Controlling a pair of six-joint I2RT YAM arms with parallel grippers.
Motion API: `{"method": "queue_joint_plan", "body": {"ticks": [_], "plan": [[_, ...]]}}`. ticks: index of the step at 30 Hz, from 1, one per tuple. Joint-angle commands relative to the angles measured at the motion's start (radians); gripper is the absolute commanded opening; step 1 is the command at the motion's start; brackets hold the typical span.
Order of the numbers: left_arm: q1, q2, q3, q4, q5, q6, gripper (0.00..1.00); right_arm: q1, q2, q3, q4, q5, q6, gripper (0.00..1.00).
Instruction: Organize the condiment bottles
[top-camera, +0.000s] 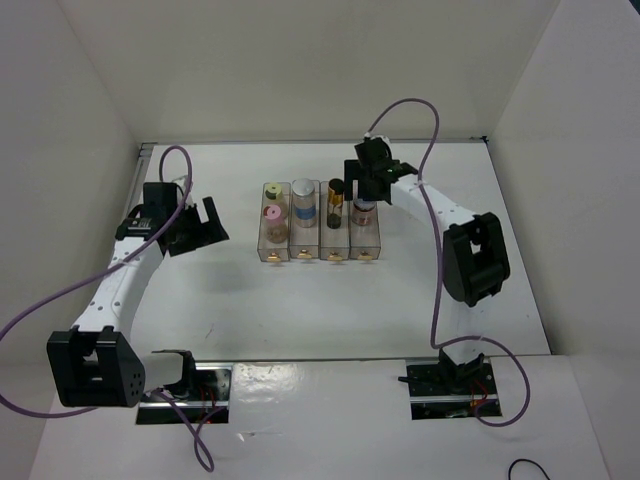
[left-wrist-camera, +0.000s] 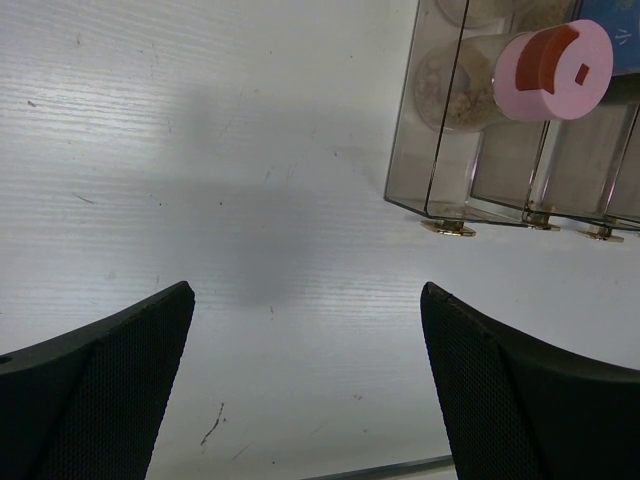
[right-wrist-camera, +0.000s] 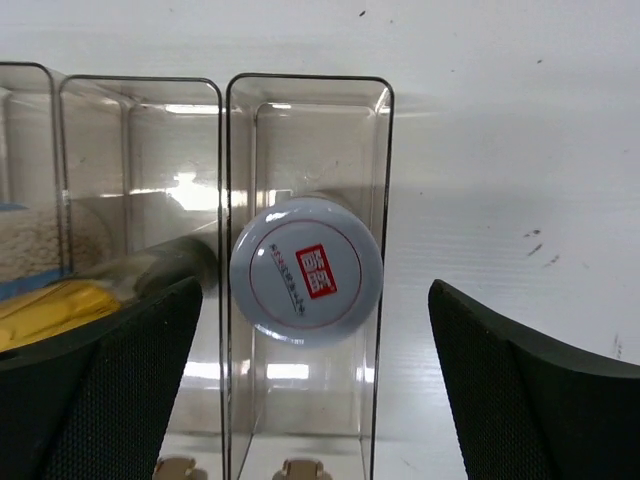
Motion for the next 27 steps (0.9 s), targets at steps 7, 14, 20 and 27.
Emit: {"method": "queue_joint_plan", "body": {"ticks": [7, 14, 20, 27], "plan": [[0.006, -0.029, 0.000, 0.031, 0.020, 0.005, 1.00, 0.007, -0.279, -0.018, -0.085, 0.043, 0.097, 0.98], [0.006, -0.057, 0.009, 0.031, 0.030, 0.005, 1.00, 0.007, -0.592, -0.258, -0.085, 0.006, 0.201, 0.98], [0.015, -0.098, 0.000, 0.040, 0.048, 0.005, 1.00, 0.007, -0.856, -0.490, -0.007, -0.031, 0.215, 0.98], [0.015, -0.098, 0.023, 0.011, 0.001, 0.005, 1.00, 0.007, -0.949, -0.548, -0.030, -0.022, 0.215, 0.98]]}}
